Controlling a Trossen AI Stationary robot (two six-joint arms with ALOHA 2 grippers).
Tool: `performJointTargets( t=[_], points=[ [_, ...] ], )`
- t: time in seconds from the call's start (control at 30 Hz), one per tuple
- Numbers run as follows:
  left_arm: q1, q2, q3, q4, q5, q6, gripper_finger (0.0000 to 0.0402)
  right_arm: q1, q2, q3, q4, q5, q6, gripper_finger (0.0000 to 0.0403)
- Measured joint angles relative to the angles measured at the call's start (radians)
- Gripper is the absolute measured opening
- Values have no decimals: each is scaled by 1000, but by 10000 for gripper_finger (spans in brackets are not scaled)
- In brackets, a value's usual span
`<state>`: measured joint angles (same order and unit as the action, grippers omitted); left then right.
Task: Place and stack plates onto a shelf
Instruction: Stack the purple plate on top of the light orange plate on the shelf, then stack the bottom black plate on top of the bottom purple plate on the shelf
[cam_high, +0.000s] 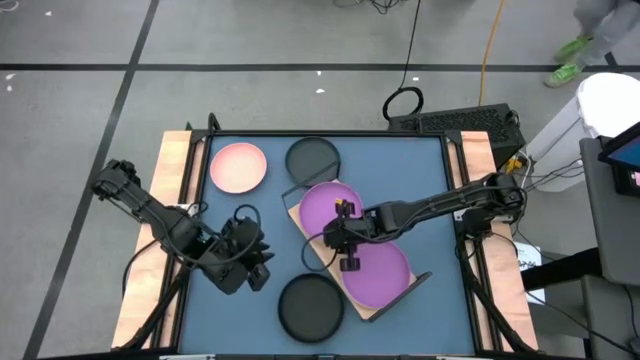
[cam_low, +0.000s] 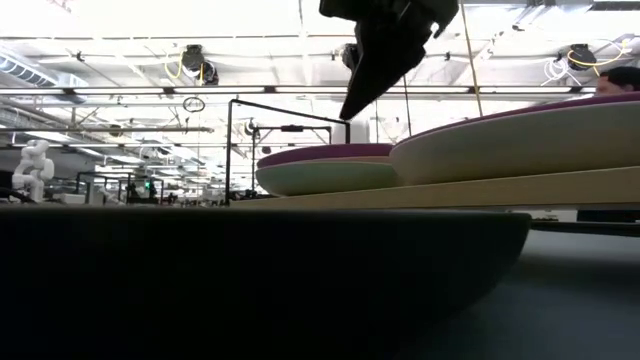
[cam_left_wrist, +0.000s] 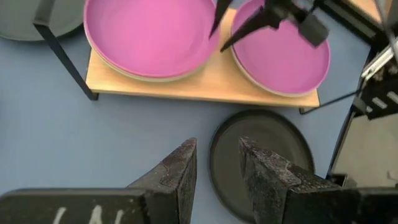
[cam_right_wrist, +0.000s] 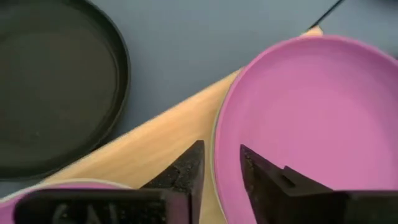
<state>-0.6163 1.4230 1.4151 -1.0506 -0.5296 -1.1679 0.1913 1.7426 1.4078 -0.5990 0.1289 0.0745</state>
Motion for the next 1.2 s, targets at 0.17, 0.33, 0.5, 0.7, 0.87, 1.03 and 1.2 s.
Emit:
performJointTargets(
  t=[0.17,0.33,0.5,0.7,0.87,1.03,1.2],
  points=[
    [-40,29,0,5,-2,-21,124,2,-44,0,2,3,49,119],
    [-94,66,0,20,1,-14,124,4,-129,0,0,6,111,131],
    [-147,114,0,109,25,198,124,7,-217,0,-4,5,226,132],
    [-158,178,0,219,156,464,125,7,-303,0,-11,5,334,132],
    [-152,234,0,276,279,677,134,7,-360,0,-35,1,373,132],
    [-136,270,0,301,353,880,207,20,-409,0,-73,1,468,132],
    [-129,320,0,302,349,1077,281,38,-428,0,-87,6,530,132]
  ],
)
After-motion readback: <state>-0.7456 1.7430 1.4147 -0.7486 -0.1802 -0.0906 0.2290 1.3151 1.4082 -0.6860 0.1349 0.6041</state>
